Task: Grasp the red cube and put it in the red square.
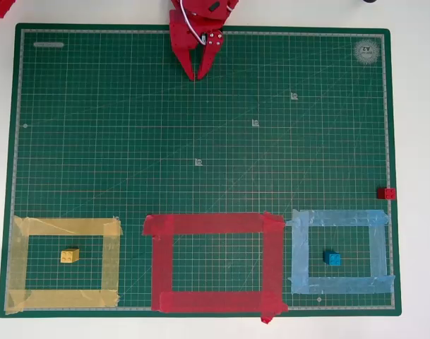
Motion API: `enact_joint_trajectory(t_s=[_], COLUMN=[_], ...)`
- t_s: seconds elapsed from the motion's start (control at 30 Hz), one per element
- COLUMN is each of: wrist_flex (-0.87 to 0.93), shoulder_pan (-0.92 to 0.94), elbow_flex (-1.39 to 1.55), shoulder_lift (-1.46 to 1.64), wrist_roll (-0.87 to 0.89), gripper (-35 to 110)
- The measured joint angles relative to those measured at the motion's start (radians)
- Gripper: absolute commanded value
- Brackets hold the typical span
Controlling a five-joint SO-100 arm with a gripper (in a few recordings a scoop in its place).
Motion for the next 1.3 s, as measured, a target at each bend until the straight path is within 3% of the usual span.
enact_joint_trajectory(t_s=[0.67, 1.03, 1.3], wrist_flex=[-0.028, -0.069, -0.362], shoulder_pan=[0.0, -0.183, -0.43], elbow_flex=[-0.032, -0.735, -1.264], shoulder_lift=[-0.037, -0.647, -1.201], wrist_roll=[0.0, -0.005, 0.089], gripper=[1, 1, 1])
